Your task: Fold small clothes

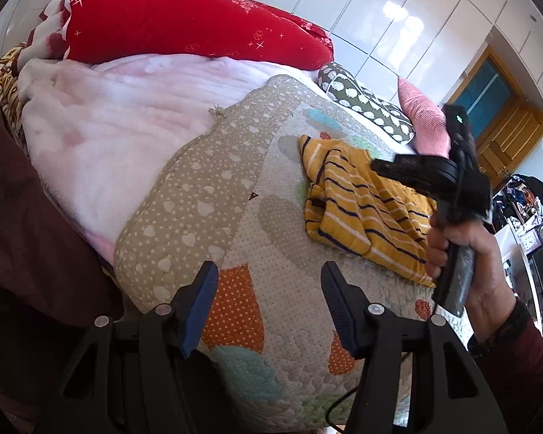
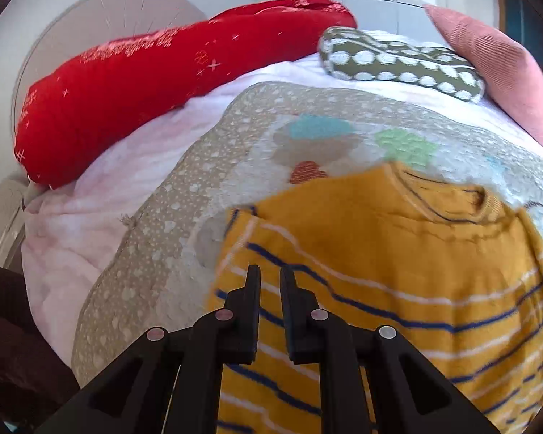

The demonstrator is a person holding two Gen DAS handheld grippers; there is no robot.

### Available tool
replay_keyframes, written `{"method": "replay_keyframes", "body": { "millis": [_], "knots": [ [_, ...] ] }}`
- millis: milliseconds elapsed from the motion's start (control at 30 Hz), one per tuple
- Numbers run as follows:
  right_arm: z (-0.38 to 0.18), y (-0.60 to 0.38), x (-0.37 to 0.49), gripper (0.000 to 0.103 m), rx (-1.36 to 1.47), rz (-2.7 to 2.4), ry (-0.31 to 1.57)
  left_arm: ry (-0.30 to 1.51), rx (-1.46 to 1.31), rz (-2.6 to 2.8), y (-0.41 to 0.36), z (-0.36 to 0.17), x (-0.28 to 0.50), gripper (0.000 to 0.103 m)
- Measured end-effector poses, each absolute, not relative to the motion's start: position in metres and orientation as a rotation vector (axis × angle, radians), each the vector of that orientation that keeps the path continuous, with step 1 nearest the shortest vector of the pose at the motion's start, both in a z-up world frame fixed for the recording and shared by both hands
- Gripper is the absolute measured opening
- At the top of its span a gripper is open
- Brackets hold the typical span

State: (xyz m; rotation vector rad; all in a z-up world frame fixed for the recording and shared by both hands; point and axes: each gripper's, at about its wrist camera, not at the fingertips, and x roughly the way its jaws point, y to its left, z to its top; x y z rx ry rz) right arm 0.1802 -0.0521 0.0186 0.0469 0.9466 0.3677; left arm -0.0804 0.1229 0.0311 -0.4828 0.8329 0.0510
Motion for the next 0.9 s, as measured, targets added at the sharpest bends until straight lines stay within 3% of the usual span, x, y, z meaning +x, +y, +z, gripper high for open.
{"method": "replay_keyframes", "body": {
  "millis": [300,367,467,567,633,700,900],
  "knots": [
    [-0.018,-0.338,0.137,0.010,0.206,-0.150,0.978,0.876,-0.405,-0.015,0.070,0.037,-0.075,0.058],
    [-0.017,-0.391,0.128,0.016,0.216,-0.368,0.975,0.888,-0.386,-0.019,0.059,0.037,-0.074,0.058],
    [0.000,-0.438,0.109,0.016,0.448,-0.306,0.902,0.906,-0.344,-0.020,0.042,0.038,-0.073,0.058],
    [0.024,-0.422,0.112,0.020,0.426,-0.168,0.853,0.923,-0.301,-0.017,0.026,0.037,-0.069,0.058],
    [0.036,-0.385,0.119,0.048,0.309,-0.058,0.836,0.939,-0.289,-0.026,0.016,0.036,-0.067,0.058],
    [0.042,-0.336,0.127,0.061,0.109,0.049,0.827,0.957,-0.275,-0.036,0.008,0.034,-0.064,0.058],
    [0.003,-0.216,0.152,0.061,-0.501,0.100,0.783,0.984,-0.227,-0.030,-0.005,0.030,-0.059,0.058]
  ]
}}
